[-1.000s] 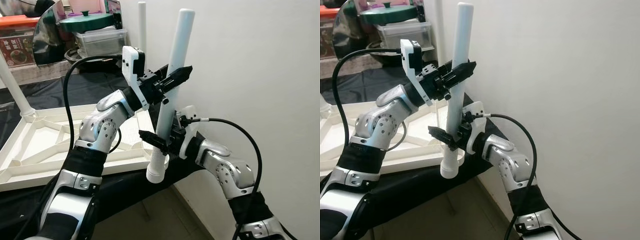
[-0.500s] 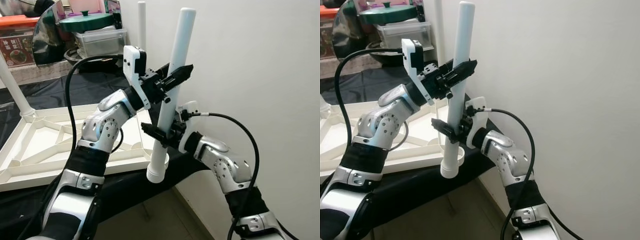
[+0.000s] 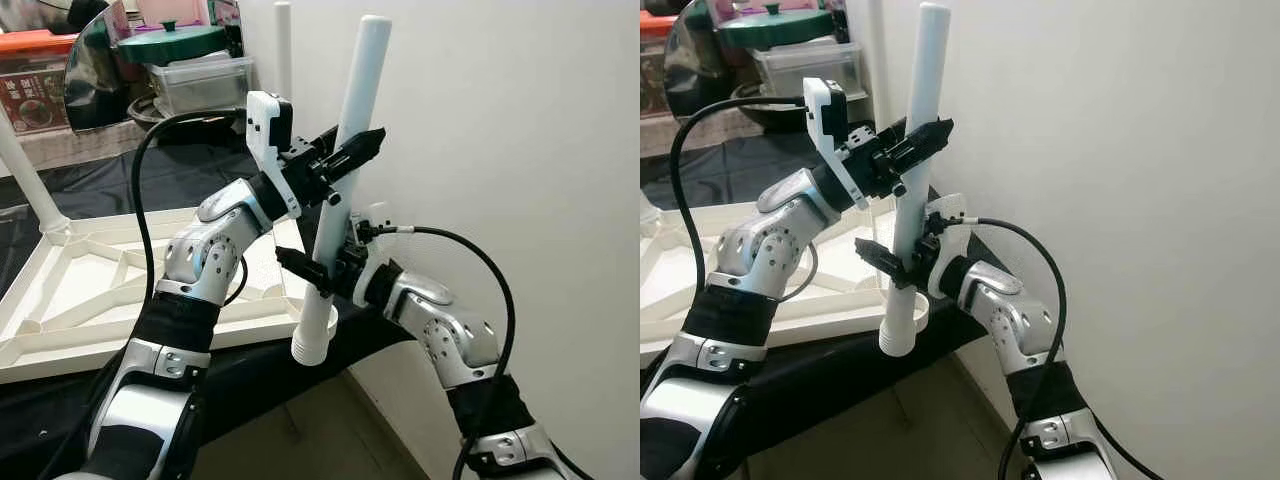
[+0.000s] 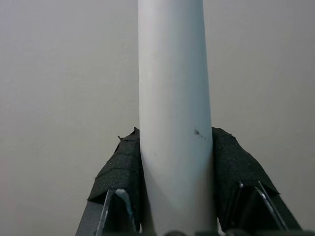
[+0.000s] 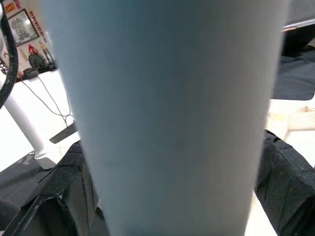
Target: Building children table
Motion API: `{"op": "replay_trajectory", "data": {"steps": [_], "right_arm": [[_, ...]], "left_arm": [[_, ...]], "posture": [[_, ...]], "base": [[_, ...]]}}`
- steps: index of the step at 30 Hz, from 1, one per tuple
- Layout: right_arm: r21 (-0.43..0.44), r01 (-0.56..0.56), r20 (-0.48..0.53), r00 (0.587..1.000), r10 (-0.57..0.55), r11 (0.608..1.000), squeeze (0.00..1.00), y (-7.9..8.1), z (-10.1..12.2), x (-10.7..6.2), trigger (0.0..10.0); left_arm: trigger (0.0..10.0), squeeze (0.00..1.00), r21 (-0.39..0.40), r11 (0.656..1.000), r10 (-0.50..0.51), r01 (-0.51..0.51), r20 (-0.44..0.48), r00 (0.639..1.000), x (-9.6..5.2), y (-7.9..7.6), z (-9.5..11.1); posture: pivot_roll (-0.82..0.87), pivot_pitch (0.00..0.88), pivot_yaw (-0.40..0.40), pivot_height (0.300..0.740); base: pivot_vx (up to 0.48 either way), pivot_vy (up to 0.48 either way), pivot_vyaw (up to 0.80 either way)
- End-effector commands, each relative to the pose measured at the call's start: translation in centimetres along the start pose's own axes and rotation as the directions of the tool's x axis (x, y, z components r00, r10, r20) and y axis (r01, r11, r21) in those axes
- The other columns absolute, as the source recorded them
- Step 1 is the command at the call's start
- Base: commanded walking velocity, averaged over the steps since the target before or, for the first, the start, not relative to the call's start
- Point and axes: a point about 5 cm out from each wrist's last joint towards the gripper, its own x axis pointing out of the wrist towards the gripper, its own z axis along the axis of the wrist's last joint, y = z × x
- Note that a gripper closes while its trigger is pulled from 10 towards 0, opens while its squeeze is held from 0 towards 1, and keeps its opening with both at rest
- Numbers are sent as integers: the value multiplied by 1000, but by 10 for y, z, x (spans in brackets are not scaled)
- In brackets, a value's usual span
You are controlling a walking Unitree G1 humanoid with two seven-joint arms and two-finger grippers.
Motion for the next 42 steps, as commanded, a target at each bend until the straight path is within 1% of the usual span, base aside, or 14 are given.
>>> {"op": "replay_trajectory", "data": {"steps": [1, 17, 18, 19, 32, 42], "right_arm": [[-17, -20, -6, 1000, 19, 1000, 0, 5, -2, 1, 10000], [-24, -18, -33, 999, 17, 1000, 0, 5, -9, 1, 10000], [-24, -19, -32, 999, 18, 1000, 0, 5, -9, 1, 4706], [-23, -22, -29, 999, 21, 1000, 0, 6, -9, 1, 0], [-23, -23, -19, 1000, 23, 999, 0, 6, -6, 4, 0], [-23, -18, -10, 1000, 18, 1000, 0, 6, -6, 4, 0]], "left_arm": [[10000, 0, 37, 999, -13, 11, 39, 999, 4, -1, 11], [10000, 0, 32, 999, -24, 23, 40, 999, 6, -3, 10], [10000, 0, 31, 999, -25, 24, 40, 999, 6, -3, 10], [10000, 0, 28, 999, -25, 24, 40, 999, 6, -4, 10], [10000, 0, 21, 1000, -19, 18, 42, 999, 6, -3, 9], [10000, 0, -13, 1000, -21, 22, 21, 1000, 5, -3, 6]], "posture": [[7, 0, -1, 740], [5, 0, -3, 740], [6, 0, -2, 740], [5, 0, -3, 740], [6, 0, -4, 740], [6, 0, -5, 740]], "base": [[0, 0, 0], [0, 0, 0], [0, 0, 0], [0, 0, 0], [0, 0, 0], [0, 0, 0]]}}
